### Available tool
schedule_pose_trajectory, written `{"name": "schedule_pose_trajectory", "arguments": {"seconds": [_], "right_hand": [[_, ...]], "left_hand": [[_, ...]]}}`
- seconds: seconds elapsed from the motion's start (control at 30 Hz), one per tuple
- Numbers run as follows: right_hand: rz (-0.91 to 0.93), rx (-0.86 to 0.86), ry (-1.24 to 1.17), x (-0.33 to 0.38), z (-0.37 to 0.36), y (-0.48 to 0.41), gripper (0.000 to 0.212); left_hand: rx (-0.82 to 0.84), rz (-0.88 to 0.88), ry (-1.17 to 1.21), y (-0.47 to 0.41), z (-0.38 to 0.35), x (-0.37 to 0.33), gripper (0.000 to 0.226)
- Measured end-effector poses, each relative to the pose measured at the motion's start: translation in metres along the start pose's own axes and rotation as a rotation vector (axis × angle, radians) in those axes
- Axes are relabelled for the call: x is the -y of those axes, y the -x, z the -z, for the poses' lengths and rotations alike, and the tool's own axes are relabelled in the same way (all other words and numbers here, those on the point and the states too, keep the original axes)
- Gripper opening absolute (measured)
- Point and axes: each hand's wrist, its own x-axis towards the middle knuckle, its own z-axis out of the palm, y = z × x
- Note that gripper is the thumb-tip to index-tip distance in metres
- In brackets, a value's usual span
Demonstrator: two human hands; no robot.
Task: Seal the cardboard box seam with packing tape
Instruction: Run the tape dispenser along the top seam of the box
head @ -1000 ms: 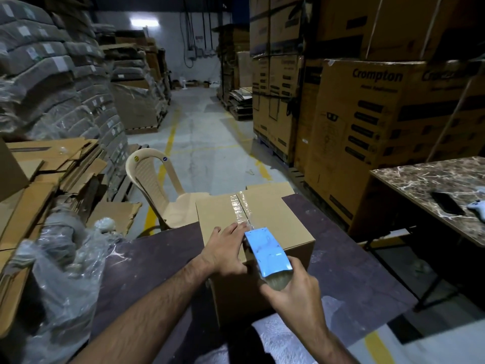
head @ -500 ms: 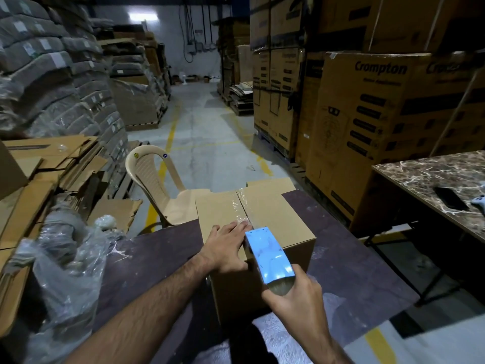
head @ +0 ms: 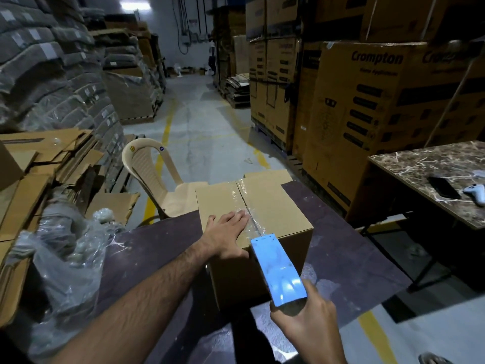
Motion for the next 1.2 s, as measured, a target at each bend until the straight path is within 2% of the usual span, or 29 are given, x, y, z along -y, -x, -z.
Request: {"name": "schedule_pose_trajectory", "arguments": {"seconds": [0.13, 0.43, 0.57, 0.63, 0.87, 1.2], "right_hand": [[-0.089, 0.025, -0.017, -0.008, -0.001, 0.014, 0.044], [-0.015, 0.07, -0.042, -0.014, 0.005, 0.015, 0.047], [0.04, 0.088, -0.049, -0.016, 0.003, 0.012, 0.067], [0.051, 0.096, -0.052, -0.019, 0.001, 0.01, 0.075], [0.108, 0.07, 0.021, -0.023, -0.008, 0.007, 0.074], [0.112, -0.037, -0.041, -0.029, -0.024, 0.011, 0.084]], "left_hand": [[-0.001, 0.001, -0.018, 0.003, -0.001, -0.003, 0.107], [-0.001, -0.001, -0.018, 0.007, -0.002, -0.011, 0.106], [-0.104, -0.196, -0.09, 0.013, -0.007, -0.016, 0.093], [-0.091, -0.248, -0.104, 0.013, -0.007, -0.016, 0.089], [-0.031, -0.182, -0.125, 0.006, -0.007, -0.014, 0.108], [-0.027, -0.128, -0.124, 0.005, -0.006, -0.015, 0.113]]}}
